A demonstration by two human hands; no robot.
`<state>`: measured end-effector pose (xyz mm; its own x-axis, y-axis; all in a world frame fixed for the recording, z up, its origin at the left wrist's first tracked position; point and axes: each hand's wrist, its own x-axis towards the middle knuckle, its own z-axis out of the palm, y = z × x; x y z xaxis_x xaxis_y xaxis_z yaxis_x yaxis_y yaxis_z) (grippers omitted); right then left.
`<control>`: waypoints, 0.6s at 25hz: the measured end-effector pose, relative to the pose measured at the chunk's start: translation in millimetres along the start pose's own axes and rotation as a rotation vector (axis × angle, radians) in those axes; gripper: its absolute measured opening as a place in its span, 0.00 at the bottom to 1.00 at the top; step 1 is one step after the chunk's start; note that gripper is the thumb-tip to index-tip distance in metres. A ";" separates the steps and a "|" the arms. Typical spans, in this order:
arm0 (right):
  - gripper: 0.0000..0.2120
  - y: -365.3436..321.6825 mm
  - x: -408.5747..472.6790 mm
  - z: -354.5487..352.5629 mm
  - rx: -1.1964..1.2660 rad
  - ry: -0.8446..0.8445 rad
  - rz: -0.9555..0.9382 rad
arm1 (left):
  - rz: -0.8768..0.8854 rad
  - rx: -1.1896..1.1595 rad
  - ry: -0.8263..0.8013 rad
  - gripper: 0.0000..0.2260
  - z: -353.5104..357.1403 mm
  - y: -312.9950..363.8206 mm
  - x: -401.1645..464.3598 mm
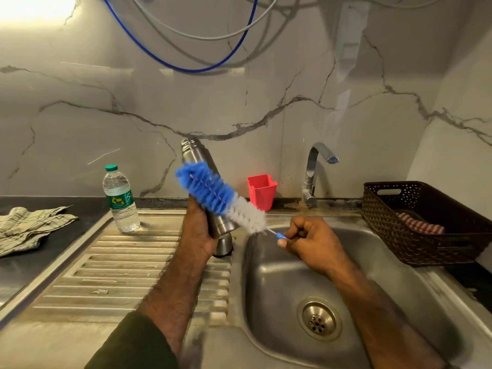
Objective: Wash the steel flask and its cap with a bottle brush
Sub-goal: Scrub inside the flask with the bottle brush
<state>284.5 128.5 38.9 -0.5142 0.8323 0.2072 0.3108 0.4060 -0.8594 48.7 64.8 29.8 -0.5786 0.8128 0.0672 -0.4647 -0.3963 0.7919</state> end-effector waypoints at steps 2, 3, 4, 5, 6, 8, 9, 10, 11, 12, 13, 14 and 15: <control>0.16 -9.3 3.0 22.1 0.091 0.162 -0.094 | -0.009 0.104 -0.018 0.43 10.2 -6.8 -5.5; 0.17 -14.0 3.9 28.1 0.123 0.209 -0.128 | 0.004 0.128 -0.036 0.49 13.6 -10.4 -5.5; 0.16 -16.7 4.1 29.7 0.136 0.228 -0.146 | 0.033 0.139 -0.058 0.52 15.5 -12.6 -5.3; 0.14 -17.1 3.8 27.1 0.138 0.220 -0.152 | 0.067 0.138 -0.074 0.53 15.1 -13.1 -4.3; 0.12 -13.8 3.8 21.1 0.114 0.187 -0.133 | 0.087 0.122 -0.075 0.52 12.9 -10.7 -3.1; 0.11 -1.6 2.3 2.3 0.002 0.055 -0.034 | 0.100 0.026 -0.014 0.45 1.6 -0.9 2.5; 0.11 4.3 0.7 -7.4 -0.046 -0.022 0.022 | 0.105 -0.040 0.015 0.40 -5.0 5.0 4.4; 0.11 9.5 0.2 -14.0 -0.076 -0.082 0.062 | 0.108 -0.104 0.033 0.36 -11.0 9.7 6.4; 0.11 10.5 -0.9 -16.8 -0.086 -0.114 0.073 | 0.099 -0.152 0.034 0.33 -16.1 12.3 8.5; 0.12 8.8 -0.7 -13.8 -0.085 -0.113 0.060 | 0.084 -0.174 0.016 0.30 -17.5 12.8 9.9; 0.13 3.9 -0.8 -6.2 -0.066 -0.083 0.027 | 0.065 -0.145 0.004 0.26 -15.3 10.9 9.7; 0.14 -1.6 -0.7 4.6 -0.021 -0.023 -0.019 | 0.053 -0.077 0.000 0.25 -9.9 7.7 7.6; 0.16 -7.9 -0.6 15.8 0.041 0.055 -0.070 | 0.032 0.005 0.007 0.30 -2.8 3.9 3.8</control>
<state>269.6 118.8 38.1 -0.4882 0.8225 0.2918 0.2423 0.4490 -0.8601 42.8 65.1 31.5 -0.5982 0.7964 0.0884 -0.4424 -0.4203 0.7922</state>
